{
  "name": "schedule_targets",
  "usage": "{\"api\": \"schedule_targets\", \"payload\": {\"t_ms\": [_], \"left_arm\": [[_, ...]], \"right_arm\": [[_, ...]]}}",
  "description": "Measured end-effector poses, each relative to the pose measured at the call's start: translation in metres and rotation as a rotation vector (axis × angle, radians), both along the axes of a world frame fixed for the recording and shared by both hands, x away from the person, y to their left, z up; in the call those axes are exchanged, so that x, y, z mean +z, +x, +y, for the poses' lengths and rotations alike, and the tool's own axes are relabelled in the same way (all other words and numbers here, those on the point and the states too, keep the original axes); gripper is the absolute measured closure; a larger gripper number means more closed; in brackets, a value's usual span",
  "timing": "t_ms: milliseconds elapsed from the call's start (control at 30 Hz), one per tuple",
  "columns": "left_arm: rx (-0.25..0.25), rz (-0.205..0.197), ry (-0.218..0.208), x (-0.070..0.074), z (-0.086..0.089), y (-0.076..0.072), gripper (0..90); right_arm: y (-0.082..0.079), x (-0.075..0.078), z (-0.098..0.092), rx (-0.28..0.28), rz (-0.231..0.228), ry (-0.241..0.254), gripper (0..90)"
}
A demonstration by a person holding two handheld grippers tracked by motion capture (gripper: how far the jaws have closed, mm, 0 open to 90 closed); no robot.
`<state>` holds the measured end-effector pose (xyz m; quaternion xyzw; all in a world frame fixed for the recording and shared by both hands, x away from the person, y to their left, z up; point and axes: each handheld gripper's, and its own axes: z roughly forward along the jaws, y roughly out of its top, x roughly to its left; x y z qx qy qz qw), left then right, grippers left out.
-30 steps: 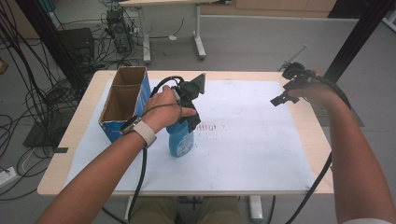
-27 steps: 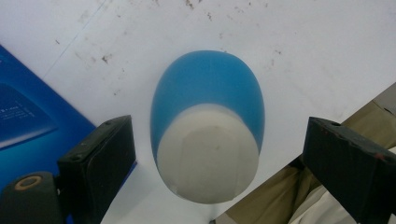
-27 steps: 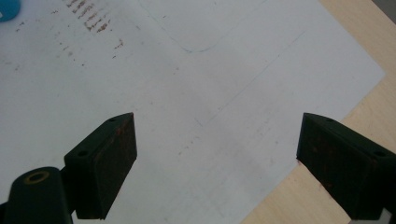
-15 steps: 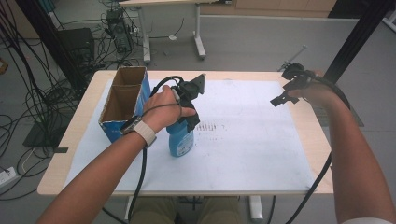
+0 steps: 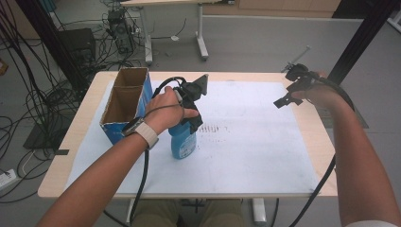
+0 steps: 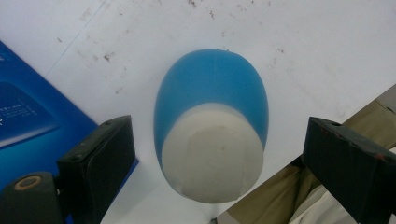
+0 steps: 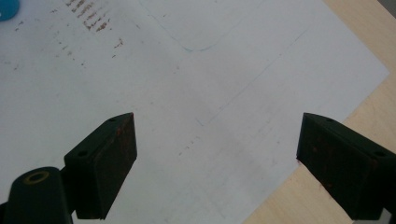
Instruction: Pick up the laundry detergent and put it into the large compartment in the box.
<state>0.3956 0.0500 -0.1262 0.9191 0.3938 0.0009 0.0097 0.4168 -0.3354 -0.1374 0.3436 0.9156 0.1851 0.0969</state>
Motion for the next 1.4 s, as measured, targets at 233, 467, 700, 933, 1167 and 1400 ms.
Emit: {"api": "schedule_targets", "payload": {"t_ms": [233, 467, 700, 933, 1167, 1400], "left_arm": [[-0.002, 0.0, -0.001, -0.0001, 0.0001, 0.0003, 10.0], [0.0, 0.001, -0.001, 0.0, -0.0001, 0.0005, 10.0], [0.002, -0.002, -0.005, -0.0005, -0.0002, -0.0008, 10.0], [0.0, -0.007, -0.001, -0.0005, -0.0004, -0.0012, 10.0], [-0.001, -0.009, 0.002, -0.0019, -0.0024, -0.0021, 10.1], [-0.002, -0.007, 0.001, -0.0043, -0.0038, -0.0017, 10.1]], "right_arm": [[-0.0002, 0.0005, 0.0004, 0.001, 0.0, -0.002, 12.3], [0.0, 0.0001, 0.0001, 0.001, 0.0, -0.001, 12.3], [0.0, -0.0009, -0.0001, 0.0, 0.001, -0.001, 12.3], [-0.0003, 0.0004, 0.0002, -0.001, -0.001, -0.002, 12.3], [-0.0008, 0.0, -0.0002, 0.0, -0.002, 0.0, 12.3], [-0.0021, 0.0008, -0.0008, 0.0, -0.006, 0.0, 12.3]]}}
